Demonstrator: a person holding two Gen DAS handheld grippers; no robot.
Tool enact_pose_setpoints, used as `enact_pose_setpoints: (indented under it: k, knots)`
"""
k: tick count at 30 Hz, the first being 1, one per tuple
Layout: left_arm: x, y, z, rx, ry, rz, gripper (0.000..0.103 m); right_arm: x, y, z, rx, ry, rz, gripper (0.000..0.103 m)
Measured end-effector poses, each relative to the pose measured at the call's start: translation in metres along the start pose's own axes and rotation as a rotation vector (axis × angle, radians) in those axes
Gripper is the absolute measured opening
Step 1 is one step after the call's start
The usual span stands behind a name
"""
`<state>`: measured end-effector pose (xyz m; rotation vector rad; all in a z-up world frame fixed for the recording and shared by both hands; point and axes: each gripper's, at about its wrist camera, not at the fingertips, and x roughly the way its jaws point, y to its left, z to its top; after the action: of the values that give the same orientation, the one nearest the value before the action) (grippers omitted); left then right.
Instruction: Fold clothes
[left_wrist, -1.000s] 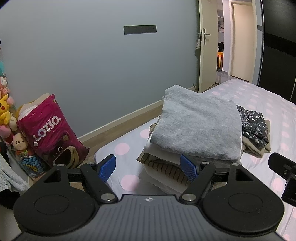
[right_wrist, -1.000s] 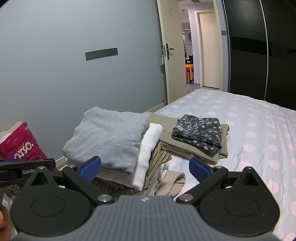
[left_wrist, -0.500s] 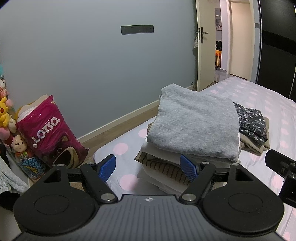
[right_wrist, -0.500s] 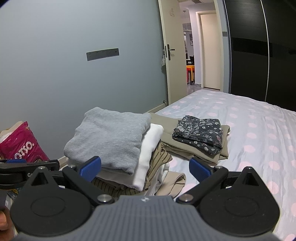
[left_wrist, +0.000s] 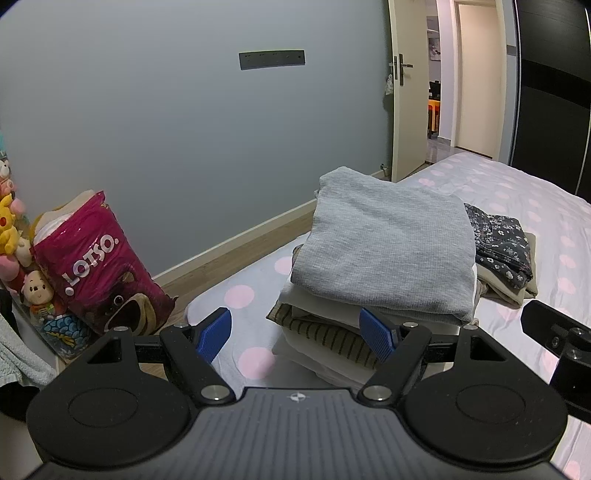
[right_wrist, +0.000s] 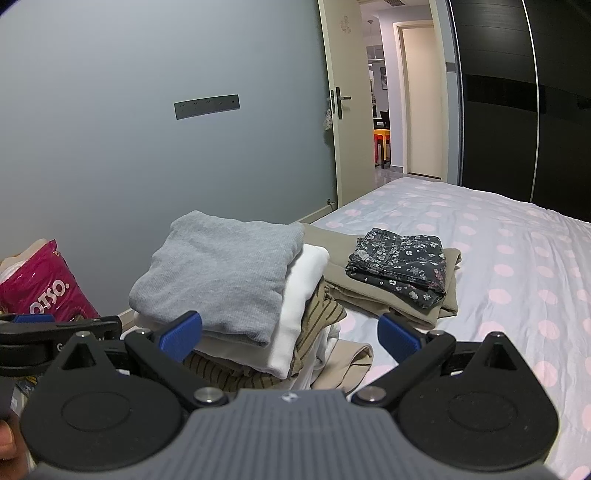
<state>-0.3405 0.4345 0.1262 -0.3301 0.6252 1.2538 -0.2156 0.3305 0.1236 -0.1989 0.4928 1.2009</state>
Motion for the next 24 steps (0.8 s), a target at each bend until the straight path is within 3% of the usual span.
enact_pose_setpoints:
  k: [24]
  knots:
    - [-0.0021, -0.0013, -0.0006, 0.004, -0.001, -0.003, 0.076, 0.0019, 0.0017, -0.0013, 0.000, 0.004, 0.002, 0.102]
